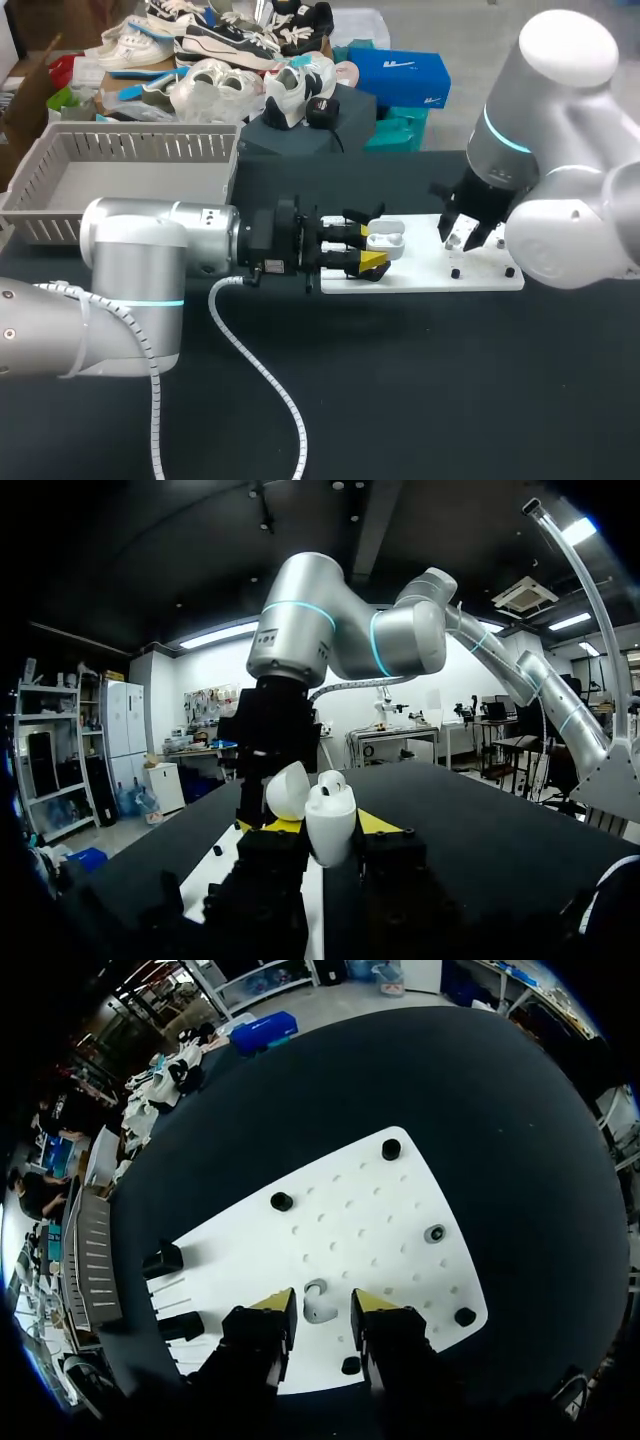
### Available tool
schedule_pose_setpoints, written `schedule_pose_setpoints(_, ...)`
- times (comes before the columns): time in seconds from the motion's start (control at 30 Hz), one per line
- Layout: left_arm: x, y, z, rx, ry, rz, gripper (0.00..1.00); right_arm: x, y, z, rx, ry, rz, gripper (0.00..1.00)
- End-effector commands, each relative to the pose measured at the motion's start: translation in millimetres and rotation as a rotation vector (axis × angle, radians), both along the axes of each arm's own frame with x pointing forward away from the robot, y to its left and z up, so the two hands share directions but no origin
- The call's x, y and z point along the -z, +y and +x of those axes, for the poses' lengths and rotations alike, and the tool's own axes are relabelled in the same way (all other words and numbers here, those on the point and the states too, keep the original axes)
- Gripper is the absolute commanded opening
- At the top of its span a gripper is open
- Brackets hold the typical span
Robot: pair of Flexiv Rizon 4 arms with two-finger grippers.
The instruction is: Pick up each earbud case from the left stands, insert the matching earbuds, close the lid, and place the case in the box.
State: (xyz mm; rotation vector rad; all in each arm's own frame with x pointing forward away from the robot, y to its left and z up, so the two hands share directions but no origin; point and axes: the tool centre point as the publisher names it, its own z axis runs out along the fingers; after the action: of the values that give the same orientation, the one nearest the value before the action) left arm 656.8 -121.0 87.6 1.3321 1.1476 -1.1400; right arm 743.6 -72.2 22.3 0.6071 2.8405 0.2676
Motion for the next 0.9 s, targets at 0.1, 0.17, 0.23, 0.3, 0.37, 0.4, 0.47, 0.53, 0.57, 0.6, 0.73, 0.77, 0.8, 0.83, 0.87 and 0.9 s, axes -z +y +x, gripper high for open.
schedule_pose_setpoints(0.1,0.2,0,-0.8,-0.003,-0.001,0.000,0.00,0,0,4.0,-0.001,0.004,0.002,0.27)
schedule_pose_setpoints(0.17,0.2,0,-0.8,-0.003,-0.001,0.000,0.00,1,0,4.3,0.001,0.006,0.002,0.20)
schedule_pose_setpoints(0.23,0.2,0,-0.8,-0.003,-0.001,0.000,0.00,1,0,4.1,0.001,0.008,0.005,0.17)
schedule_pose_setpoints(0.3,0.2,0,-0.8,-0.003,-0.001,0.000,0.00,2,0,3.7,0.000,0.011,0.006,0.16)
schedule_pose_setpoints(0.37,0.2,0,-0.8,-0.003,-0.001,0.000,0.00,2,0,3.6,0.000,0.013,0.007,0.14)
schedule_pose_setpoints(0.4,0.2,0,-0.8,-0.003,-0.001,0.000,0.00,2,0,3.6,0.000,0.013,0.007,0.13)
schedule_pose_setpoints(0.47,0.2,0,-0.8,-0.003,-0.001,0.000,0.00,1,0,3.8,0.001,0.012,0.008,0.10)
schedule_pose_setpoints(0.53,0.2,0,-0.8,-0.003,-0.001,0.000,0.00,1,0,3.8,0.000,0.011,0.009,0.03)
schedule_pose_setpoints(0.57,0.2,0,-0.8,-0.003,-0.001,0.000,0.00,1,0,3.8,0.000,0.011,0.008,0.00)
schedule_pose_setpoints(0.6,0.2,0,-0.8,-0.003,-0.001,0.000,0.00,1,1,3.7,0.000,0.012,0.008,0.00)
schedule_pose_setpoints(0.73,0.2,0,-0.8,-0.003,-0.001,0.000,0.00,-1,0,2.4,0.002,0.012,0.007,0.00)
schedule_pose_setpoints(0.77,0.2,0,-0.8,-0.003,-0.001,0.000,0.00,-3,0,2.0,0.003,0.012,0.007,0.00)
schedule_pose_setpoints(0.8,0.2,0,-0.8,-0.003,-0.001,0.000,0.00,-4,0,1.3,0.004,0.011,0.006,0.00)
schedule_pose_setpoints(0.83,0.2,0,-0.8,-0.003,-0.001,0.000,0.00,-6,0,0.5,0.005,0.010,0.004,0.00)
schedule_pose_setpoints(0.87,0.2,0,-0.8,-0.003,-0.001,0.000,0.00,-7,1,-0.4,0.005,0.009,0.003,0.00)
schedule_pose_setpoints(0.9,0.2,0,-0.8,-0.003,-0.001,0.000,0.00,-10,1,-1.5,0.004,0.005,-0.006,0.00)
